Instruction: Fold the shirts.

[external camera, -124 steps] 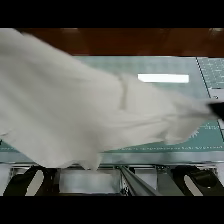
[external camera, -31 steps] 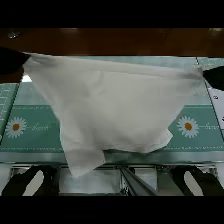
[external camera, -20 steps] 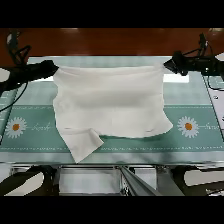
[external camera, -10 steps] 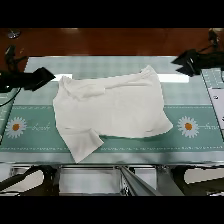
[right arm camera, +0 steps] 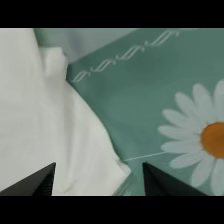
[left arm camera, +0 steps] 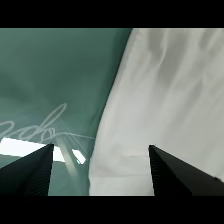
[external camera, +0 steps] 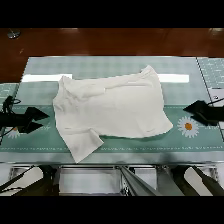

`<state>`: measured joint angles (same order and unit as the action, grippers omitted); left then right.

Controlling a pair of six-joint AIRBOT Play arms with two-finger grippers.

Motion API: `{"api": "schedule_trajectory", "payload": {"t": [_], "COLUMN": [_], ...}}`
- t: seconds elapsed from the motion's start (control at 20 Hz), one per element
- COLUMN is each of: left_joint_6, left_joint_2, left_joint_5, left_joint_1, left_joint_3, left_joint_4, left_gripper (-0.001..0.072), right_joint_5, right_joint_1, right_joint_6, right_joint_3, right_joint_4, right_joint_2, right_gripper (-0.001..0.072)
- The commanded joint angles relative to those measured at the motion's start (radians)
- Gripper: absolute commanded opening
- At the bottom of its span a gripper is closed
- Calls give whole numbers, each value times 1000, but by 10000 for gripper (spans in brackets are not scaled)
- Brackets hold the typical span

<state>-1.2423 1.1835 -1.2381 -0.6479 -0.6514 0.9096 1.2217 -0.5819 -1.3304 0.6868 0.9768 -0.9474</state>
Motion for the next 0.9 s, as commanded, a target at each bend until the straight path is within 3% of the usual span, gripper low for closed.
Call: {"api": "schedule_trajectory", "payload": {"t": [0.0,0.5,0.75,0.8,0.85], "left_joint_6": [78,82,131,143,142], "left_joint_2": [-5,81,87,87,87], "left_joint_5": [-8,118,61,46,39], "left_joint_1": [-48,226,273,267,266], "left_joint_3": [90,119,117,117,117], "left_joint_4": [-116,-139,-140,-126,-92], "left_gripper": [698,698,694,609,344], "right_joint_5": [-55,-21,-54,-53,-51], "right_joint_1": [-25,-25,-72,-96,-121], "right_joint_6": [85,105,82,78,75], "right_joint_3": [-280,-334,-283,-260,-245], "right_joint_4": [-193,-238,-241,-224,-200], "right_joint_2": [164,174,173,173,173], "right_gripper": [626,625,625,625,625]}}
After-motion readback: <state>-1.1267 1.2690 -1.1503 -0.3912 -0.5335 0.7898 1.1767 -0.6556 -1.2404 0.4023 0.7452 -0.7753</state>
